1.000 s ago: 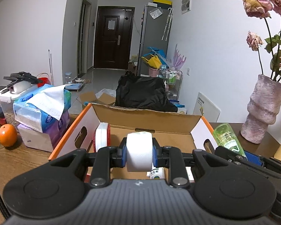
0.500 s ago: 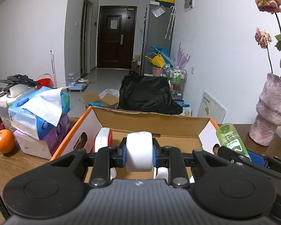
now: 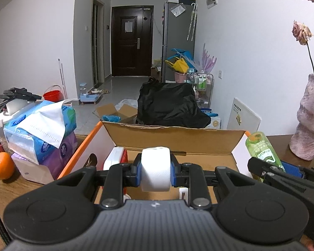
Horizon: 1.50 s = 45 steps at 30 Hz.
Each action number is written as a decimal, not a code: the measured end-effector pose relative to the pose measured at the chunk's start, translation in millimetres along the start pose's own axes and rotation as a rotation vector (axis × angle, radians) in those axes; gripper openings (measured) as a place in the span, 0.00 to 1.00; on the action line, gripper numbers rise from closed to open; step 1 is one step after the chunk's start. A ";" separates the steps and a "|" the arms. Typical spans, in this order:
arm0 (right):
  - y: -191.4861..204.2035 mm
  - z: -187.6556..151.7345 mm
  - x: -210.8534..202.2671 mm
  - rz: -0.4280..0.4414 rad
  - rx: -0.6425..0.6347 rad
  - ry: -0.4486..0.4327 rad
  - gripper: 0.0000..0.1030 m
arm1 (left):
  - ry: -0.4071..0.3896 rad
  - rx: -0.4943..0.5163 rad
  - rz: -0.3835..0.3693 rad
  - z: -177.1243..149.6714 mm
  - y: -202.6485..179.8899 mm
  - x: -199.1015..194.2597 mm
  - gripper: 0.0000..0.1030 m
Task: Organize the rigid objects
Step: 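Carry the green bottle and white tape roll over the cardboard box, then lower both items into the box and open both tools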
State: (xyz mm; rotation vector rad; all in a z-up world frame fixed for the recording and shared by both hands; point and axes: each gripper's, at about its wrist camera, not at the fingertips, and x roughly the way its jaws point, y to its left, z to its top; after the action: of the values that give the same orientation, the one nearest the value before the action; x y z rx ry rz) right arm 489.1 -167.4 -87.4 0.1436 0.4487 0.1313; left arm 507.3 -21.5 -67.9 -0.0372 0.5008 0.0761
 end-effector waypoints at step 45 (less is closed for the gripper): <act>2.7 13.1 39.4 -0.099 -0.019 0.094 0.74 | -0.027 0.006 0.182 3.6 0.2 19.1 1.00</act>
State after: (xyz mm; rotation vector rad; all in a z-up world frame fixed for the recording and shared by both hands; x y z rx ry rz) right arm 529.7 -159.9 -91.9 0.0970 0.5469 0.0447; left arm 525.7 -19.8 -73.9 0.0157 0.4761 0.2533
